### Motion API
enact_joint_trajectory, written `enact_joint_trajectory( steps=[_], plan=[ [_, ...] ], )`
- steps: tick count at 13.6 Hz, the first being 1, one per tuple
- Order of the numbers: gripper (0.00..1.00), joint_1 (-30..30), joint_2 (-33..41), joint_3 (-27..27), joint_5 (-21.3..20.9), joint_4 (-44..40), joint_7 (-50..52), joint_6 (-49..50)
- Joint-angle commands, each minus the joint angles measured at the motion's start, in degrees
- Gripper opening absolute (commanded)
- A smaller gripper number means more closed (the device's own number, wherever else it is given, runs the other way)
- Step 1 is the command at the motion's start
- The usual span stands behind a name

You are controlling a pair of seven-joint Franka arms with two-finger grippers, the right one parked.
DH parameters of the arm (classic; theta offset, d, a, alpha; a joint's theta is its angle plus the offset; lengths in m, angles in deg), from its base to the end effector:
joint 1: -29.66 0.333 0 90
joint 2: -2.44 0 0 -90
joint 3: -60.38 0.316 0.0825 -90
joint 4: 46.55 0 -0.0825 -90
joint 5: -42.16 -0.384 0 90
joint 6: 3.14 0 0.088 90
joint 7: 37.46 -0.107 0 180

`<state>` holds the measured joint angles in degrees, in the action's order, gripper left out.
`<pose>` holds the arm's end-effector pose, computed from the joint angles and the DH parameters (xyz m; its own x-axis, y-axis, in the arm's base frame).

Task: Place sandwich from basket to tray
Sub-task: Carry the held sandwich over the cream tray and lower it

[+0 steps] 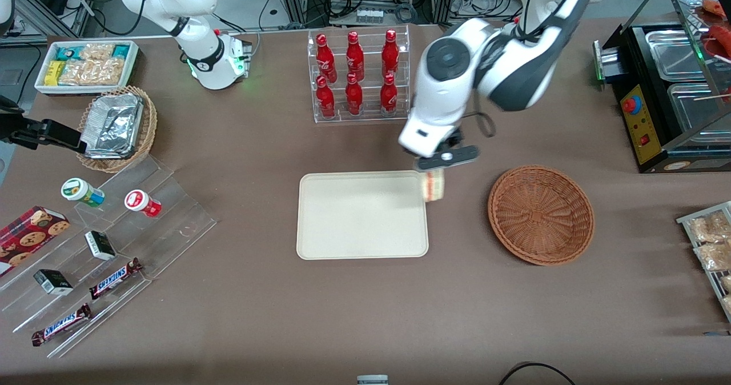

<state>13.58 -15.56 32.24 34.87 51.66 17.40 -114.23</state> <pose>0.4770 -0.4162 0.4186 0.9868 0.1533 -0.0531 0.1522 -0.9881 -0.0233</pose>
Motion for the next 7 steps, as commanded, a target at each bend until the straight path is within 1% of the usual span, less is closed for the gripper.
enact_joint_trajectory(
  steps=[1,4,7],
  plan=[
    [0.0,-7.36,-12.64,0.36,-5.07,-11.88,2.78,0.61],
    [0.0,-10.97,-23.02,0.45,-14.56,-18.74,8.84,-1.57],
    [0.0,-11.6,-28.14,1.77,-18.53,-21.31,11.05,-6.93]
  ],
)
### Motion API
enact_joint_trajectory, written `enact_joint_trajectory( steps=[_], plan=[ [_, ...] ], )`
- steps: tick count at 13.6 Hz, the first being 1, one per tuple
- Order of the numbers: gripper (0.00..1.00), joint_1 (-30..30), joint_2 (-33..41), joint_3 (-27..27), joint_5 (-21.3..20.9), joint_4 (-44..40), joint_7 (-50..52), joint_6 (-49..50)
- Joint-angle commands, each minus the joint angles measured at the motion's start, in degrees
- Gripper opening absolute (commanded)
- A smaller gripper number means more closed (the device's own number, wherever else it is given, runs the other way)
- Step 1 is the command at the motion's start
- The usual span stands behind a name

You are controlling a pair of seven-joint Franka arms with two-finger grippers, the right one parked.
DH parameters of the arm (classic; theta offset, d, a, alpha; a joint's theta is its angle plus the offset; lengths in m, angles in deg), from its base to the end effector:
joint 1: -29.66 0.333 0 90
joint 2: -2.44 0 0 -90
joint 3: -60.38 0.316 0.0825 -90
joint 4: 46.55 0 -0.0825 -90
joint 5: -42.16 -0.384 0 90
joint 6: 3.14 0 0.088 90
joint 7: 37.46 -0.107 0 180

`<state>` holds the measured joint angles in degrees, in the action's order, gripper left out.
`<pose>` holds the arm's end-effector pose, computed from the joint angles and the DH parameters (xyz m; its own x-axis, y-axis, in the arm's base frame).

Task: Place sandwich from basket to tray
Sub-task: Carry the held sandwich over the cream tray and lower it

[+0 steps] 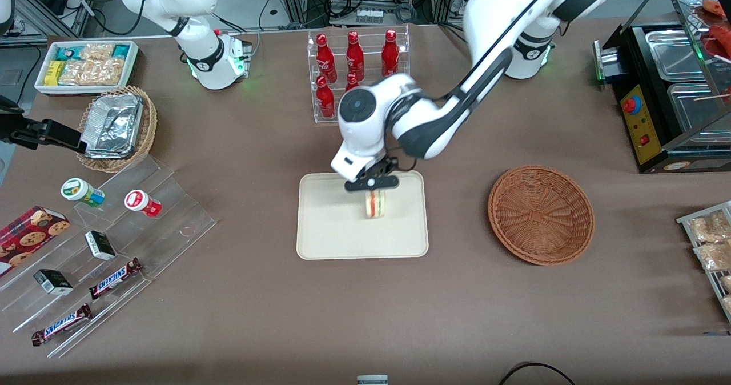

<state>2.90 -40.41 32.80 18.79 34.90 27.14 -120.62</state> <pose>0.4897 -0.5280 0.2856 0.9958 0.0896 0.0182 0.0903 -0.9951 -0.0412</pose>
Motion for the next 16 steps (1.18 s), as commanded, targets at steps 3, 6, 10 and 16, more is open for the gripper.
enact_joint_trajectory(
  steps=[3,6,10,16],
  plan=[
    [0.0,-2.15,-6.8,1.47,-5.1,-8.04,1.75,-1.79],
    [0.0,-2.77,-8.39,1.47,-7.91,-9.03,3.07,-2.84],
    [0.0,-3.21,-8.74,1.47,-7.92,-8.76,3.07,-3.11],
    [0.99,-2.68,-5.51,1.38,-7.13,-8.76,3.15,1.17]
  ],
)
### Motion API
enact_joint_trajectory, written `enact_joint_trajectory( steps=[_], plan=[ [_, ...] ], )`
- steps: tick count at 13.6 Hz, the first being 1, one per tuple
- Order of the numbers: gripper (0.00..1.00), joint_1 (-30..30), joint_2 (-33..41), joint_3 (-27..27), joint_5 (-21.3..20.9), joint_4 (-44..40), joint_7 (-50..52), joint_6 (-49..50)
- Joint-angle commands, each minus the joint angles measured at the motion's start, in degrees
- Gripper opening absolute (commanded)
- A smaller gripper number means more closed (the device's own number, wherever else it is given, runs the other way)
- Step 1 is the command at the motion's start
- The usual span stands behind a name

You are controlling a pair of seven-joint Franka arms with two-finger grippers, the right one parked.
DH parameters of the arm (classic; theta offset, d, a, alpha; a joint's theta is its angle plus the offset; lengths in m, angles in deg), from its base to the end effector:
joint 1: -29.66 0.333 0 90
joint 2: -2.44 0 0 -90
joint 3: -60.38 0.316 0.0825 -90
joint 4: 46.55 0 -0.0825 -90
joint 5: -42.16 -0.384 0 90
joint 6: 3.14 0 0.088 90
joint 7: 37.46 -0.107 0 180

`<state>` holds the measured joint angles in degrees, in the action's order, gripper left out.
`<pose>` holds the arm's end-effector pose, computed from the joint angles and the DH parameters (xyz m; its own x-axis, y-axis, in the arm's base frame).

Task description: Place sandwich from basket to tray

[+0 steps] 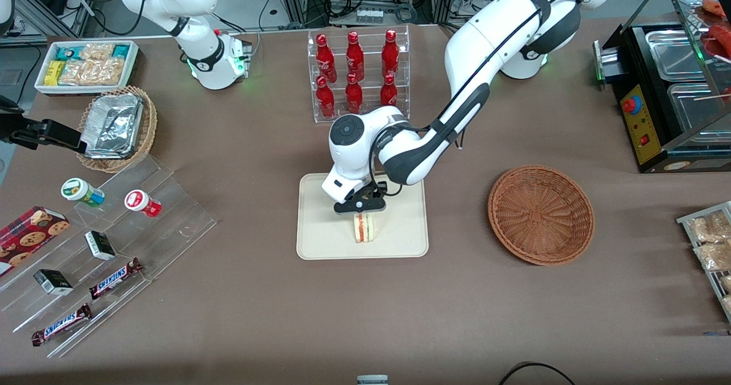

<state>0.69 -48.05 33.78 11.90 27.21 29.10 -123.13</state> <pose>0.5117 -0.5471 0.2523 0.9914 0.0801 0.1036 0.0836 -0.9961 -0.0291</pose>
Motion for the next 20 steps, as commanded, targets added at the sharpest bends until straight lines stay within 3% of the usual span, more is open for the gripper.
enact_joint_trajectory(
  steps=[1,4,7,11,14,18,20],
  plan=[
    [0.99,-0.21,4.23,0.32,0.55,-1.08,1.11,6.75],
    [0.99,0.92,12.23,1.54,8.18,-0.81,1.02,13.88],
    [0.99,7.07,21.01,1.55,13.46,1.47,-2.74,21.7],
    [0.99,16.02,30.77,1.55,18.39,2.61,-16.07,34.52],
    [0.99,24.46,37.72,1.63,22.43,6.73,-28.91,38.07],
    [0.99,29.49,42.83,3.21,23.32,10.18,-38.77,41.4],
    [1.0,28.97,44.76,9.34,24.02,10.17,-47.89,42.99]
  ],
)
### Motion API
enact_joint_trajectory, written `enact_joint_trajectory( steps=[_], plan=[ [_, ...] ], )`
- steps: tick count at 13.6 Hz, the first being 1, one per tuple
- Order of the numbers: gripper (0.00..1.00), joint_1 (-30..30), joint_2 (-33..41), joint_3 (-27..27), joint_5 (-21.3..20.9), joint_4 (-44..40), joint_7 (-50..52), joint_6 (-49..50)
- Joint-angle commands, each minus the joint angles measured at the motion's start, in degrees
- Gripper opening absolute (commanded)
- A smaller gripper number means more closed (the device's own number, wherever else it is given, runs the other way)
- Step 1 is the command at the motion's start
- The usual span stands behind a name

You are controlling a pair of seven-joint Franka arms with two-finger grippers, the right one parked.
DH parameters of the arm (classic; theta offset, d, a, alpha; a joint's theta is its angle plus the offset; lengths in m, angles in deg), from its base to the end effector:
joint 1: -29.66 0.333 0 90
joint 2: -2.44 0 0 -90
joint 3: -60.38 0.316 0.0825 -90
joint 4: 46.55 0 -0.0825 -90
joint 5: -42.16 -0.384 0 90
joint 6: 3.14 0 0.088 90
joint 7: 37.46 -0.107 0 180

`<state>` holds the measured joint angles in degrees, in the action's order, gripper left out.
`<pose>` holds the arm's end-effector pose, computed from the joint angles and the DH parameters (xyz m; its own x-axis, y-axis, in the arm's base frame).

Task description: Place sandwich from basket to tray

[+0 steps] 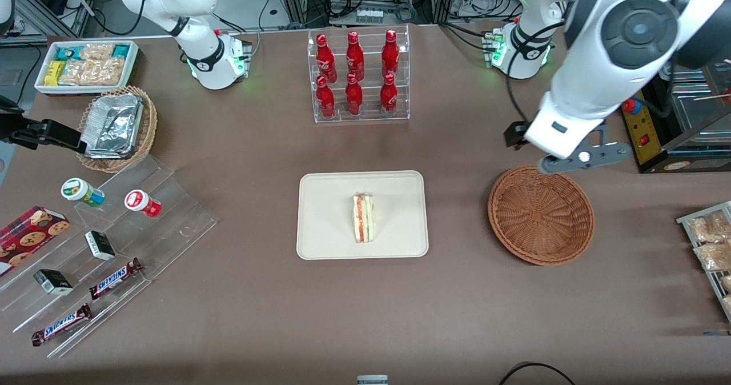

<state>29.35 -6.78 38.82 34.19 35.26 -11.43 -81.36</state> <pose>0.5481 -0.1826 0.5896 0.9834 0.0963 -0.1538 0.0706 -0.9839 -0.1642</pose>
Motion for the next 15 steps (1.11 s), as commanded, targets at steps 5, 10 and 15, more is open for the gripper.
enact_joint_trajectory(
  steps=[5,10,15],
  plan=[
    [1.0,0.31,5.78,17.22,3.84,2.21,-24.16,3.78],
    [0.99,0.31,5.61,22.96,5.86,2.04,-29.55,3.25],
    [1.0,0.4,5.08,22.87,5.87,0.63,-33.85,3.95]
  ],
)
